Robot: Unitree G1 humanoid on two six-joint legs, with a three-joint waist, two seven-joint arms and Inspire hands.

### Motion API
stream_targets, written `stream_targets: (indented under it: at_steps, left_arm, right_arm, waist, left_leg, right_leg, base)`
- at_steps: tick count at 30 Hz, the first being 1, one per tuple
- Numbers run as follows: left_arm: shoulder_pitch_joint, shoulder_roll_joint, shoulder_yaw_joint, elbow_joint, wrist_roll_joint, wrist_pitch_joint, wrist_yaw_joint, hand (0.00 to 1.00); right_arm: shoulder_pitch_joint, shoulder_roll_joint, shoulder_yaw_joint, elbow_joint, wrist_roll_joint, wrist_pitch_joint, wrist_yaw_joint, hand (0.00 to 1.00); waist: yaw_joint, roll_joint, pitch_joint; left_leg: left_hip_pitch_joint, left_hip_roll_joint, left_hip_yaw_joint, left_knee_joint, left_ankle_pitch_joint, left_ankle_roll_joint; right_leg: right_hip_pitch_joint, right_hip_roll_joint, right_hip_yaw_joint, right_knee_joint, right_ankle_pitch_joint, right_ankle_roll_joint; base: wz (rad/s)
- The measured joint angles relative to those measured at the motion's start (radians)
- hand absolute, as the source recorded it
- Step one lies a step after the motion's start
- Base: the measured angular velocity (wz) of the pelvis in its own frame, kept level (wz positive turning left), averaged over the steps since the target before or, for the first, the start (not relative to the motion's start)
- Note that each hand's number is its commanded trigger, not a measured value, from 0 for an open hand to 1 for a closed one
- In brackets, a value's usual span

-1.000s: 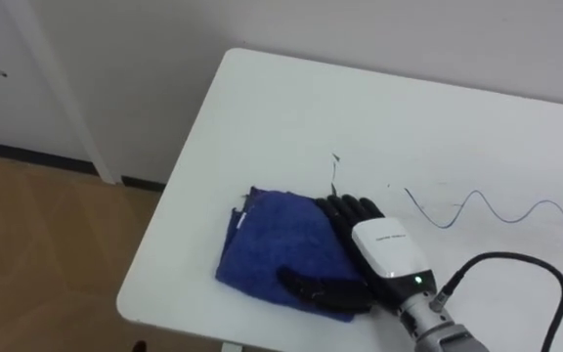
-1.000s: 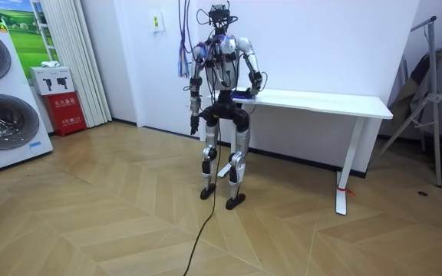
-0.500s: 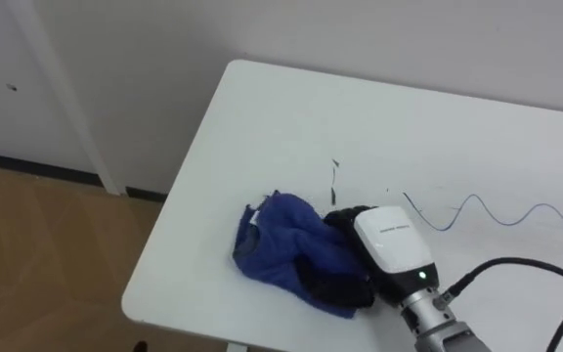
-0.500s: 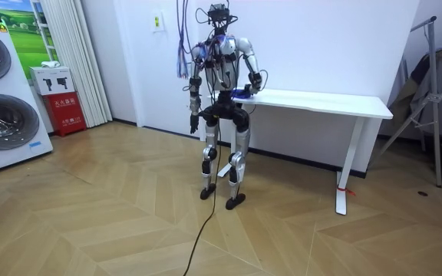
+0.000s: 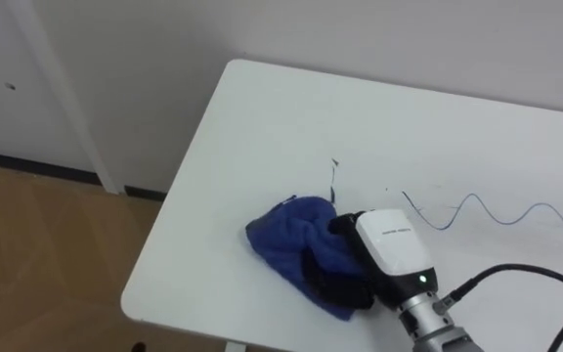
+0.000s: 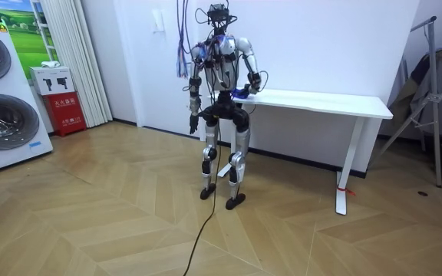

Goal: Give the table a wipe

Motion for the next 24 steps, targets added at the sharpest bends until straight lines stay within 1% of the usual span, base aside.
stream_targets:
  at_steps: [2, 5, 7, 8, 9, 10, 11, 13, 14, 15, 16, 17, 18, 19, 20, 22, 23, 24]
  left_arm:
    - [0.001, -0.002, 0.000, 0.000, -0.001, 0.013, 0.003, 0.00]
    - [0.007, -0.010, -0.002, 0.001, -0.005, 0.032, 0.005, 0.00]
    - [0.008, -0.021, -0.001, 0.000, -0.006, 0.049, 0.007, 0.00]
    - [0.010, -0.023, -0.001, 0.000, -0.006, 0.051, 0.007, 0.00]
    - [0.023, -0.024, -0.001, 0.000, -0.004, 0.055, 0.007, 0.00]
    - [0.028, -0.025, 0.003, -0.001, -0.003, 0.058, 0.007, 0.00]
    - [0.033, -0.025, 0.005, -0.002, -0.003, 0.060, 0.007, 0.00]
    - [0.060, -0.026, 0.025, -0.043, 0.000, 0.071, 0.007, 0.00]
    - [0.068, -0.026, 0.035, -0.049, 0.003, 0.071, 0.007, 0.00]
    - [0.084, -0.025, 0.054, -0.054, 0.008, 0.076, 0.007, 0.00]
    - [0.102, -0.024, 0.076, -0.065, 0.016, 0.079, 0.006, 0.00]
    - [0.112, -0.023, 0.085, -0.071, 0.019, 0.078, 0.006, 0.00]
    - [0.126, -0.023, 0.103, -0.085, 0.021, 0.079, 0.003, 0.00]
    - [0.137, -0.022, 0.121, -0.088, 0.022, 0.080, 0.002, 0.00]
    - [0.141, -0.020, 0.126, -0.088, 0.022, 0.085, 0.002, 0.00]
    - [0.163, -0.007, 0.127, -0.087, 0.022, 0.094, 0.002, 0.00]
    - [0.167, -0.006, 0.127, -0.087, 0.022, 0.094, 0.002, 0.00]
    - [0.175, -0.005, 0.132, -0.087, 0.024, 0.094, 0.001, 0.00]
  right_arm:
    - [-0.005, 0.006, 0.001, 0.004, 0.022, 0.006, 0.007, 1.00]
    - [-0.034, 0.023, 0.001, 0.045, 0.078, 0.015, 0.022, 1.00]
    - [-0.089, 0.032, 0.000, 0.104, 0.168, 0.020, 0.047, 1.00]
    - [-0.106, 0.034, -0.001, 0.120, 0.188, 0.025, 0.054, 1.00]
    - [-0.139, 0.041, -0.005, 0.150, 0.231, 0.041, 0.067, 1.00]
    - [-0.172, 0.046, -0.023, 0.199, 0.269, 0.043, 0.076, 1.00]
    - [-0.186, 0.048, -0.039, 0.225, 0.285, 0.042, 0.080, 1.00]
    - [-0.233, 0.049, -0.120, 0.313, 0.321, 0.045, 0.080, 1.00]
    - [-0.243, 0.048, -0.142, 0.334, 0.332, 0.046, 0.079, 1.00]
    - [-0.256, 0.047, -0.194, 0.370, 0.345, 0.047, 0.075, 1.00]
    - [-0.255, 0.042, -0.246, 0.397, 0.357, 0.049, 0.067, 1.00]
    - [-0.255, 0.040, -0.272, 0.411, 0.360, 0.049, 0.061, 1.00]
    - [-0.256, 0.036, -0.320, 0.439, 0.363, 0.049, 0.047, 1.00]
    - [-0.254, 0.024, -0.353, 0.463, 0.384, 0.048, 0.033, 1.00]
    - [-0.254, 0.016, -0.364, 0.477, 0.393, 0.048, 0.025, 1.00]
    - [-0.252, -0.010, -0.403, 0.526, 0.457, 0.048, 0.002, 1.00]
    - [-0.251, -0.014, -0.412, 0.539, 0.468, 0.048, -0.005, 1.00]
    - [-0.250, -0.019, -0.439, 0.567, 0.472, 0.045, -0.014, 1.00]
  waist:
    - [0.004, 0.001, 0.0009]
    - [0.003, 0.006, 0.0041]
    - [0.003, 0.010, 0.0068]
    - [0.004, 0.010, 0.0069]
    - [0.004, 0.010, 0.0070]
    - [0.000, 0.010, 0.0072]
    - [-0.001, 0.010, 0.0072]
    - [-0.002, 0.011, 0.0072]
    - [-0.002, 0.011, 0.0075]
    - [-0.003, 0.012, 0.0073]
    - [-0.004, 0.013, 0.0070]
    - [-0.006, 0.013, 0.0067]
    - [-0.008, 0.014, 0.0056]
    - [-0.013, 0.013, 0.0045]
    - [-0.016, 0.013, 0.0041]
    - [-0.032, 0.010, 0.0012]
    - [-0.037, 0.007, -0.0008]
    - [-0.047, 0.010, -0.0011]
  left_leg:
    - [0.000, 0.000, -0.001, 0.000, 0.000, 0.000]
    - [0.002, 0.000, -0.005, 0.003, 0.000, 0.000]
    - [0.000, 0.000, -0.005, 0.003, 0.000, 0.000]
    - [0.000, 0.000, -0.005, 0.003, 0.000, 0.000]
    - [0.001, 0.000, -0.005, 0.004, 0.000, 0.000]
    - [0.002, 0.000, -0.010, 0.007, 0.000, 0.000]
    - [0.002, -0.001, -0.013, 0.008, 0.000, 0.000]
    - [-0.002, -0.007, -0.025, 0.019, 0.001, 0.001]
    - [-0.002, -0.008, -0.027, 0.019, 0.001, 0.002]
    - [-0.006, -0.012, -0.034, 0.019, 0.002, 0.003]
    - [-0.007, -0.015, -0.043, 0.020, 0.003, 0.005]
    - [-0.007, -0.016, -0.044, 0.020, 0.003, 0.006]
    - [-0.008, -0.017, -0.044, 0.020, 0.004, 0.006]
    - [-0.010, -0.017, -0.044, 0.020, 0.004, 0.006]
    - [-0.011, -0.017, -0.046, 0.020, 0.004, 0.007]
    - [-0.014, -0.018, -0.053, 0.022, 0.004, 0.007]
    - [-0.012, -0.018, -0.053, 0.023, 0.004, 0.007]
    - [0.000, -0.019, -0.054, 0.023, 0.004, 0.007]
  right_leg:
    - [0.001, 0.000, -0.003, 0.000, 0.000, 0.000]
    - [0.006, 0.000, -0.006, 0.000, 0.000, 0.000]
    - [0.006, 0.000, -0.006, 0.002, 0.000, 0.000]
    - [0.006, 0.000, -0.006, 0.002, 0.000, 0.000]
    - [0.007, 0.000, -0.006, 0.002, 0.000, 0.000]
    - [0.011, -0.001, -0.008, 0.001, 0.000, 0.000]
    - [0.014, -0.002, -0.013, 0.001, 0.000, 0.000]
    - [0.018, -0.007, -0.023, 0.001, 0.000, 0.001]
    - [0.017, -0.008, -0.025, 0.001, -0.001, 0.001]
    - [0.018, -0.011, -0.032, 0.001, -0.001, 0.003]
    - [0.021, -0.013, -0.044, 0.001, -0.001, 0.005]
    - [0.022, -0.014, -0.047, 0.001, -0.001, 0.005]
    - [0.023, -0.015, -0.050, 0.000, -0.001, 0.006]
    - [0.023, -0.016, -0.054, 0.000, -0.002, 0.007]
    - [0.023, -0.016, -0.056, 0.000, -0.002, 0.007]
    - [0.025, -0.016, -0.056, 0.000, -0.002, 0.007]
    - [0.028, -0.016, -0.056, -0.001, -0.002, 0.007]
    - [0.034, -0.016, -0.052, -0.005, -0.002, 0.007]
  base:
    - [0.00]
    - [0.03]
    - [0.00]
    - [0.00]
    - [0.03]
    - [0.08]
    - [0.17]
    - [0.16]
    - [0.13]
    - [0.18]
    - [0.22]
    - [0.18]
    - [0.12]
    - [0.08]
    - [0.11]
    - [0.10]
    - [0.08]
    - [0.09]
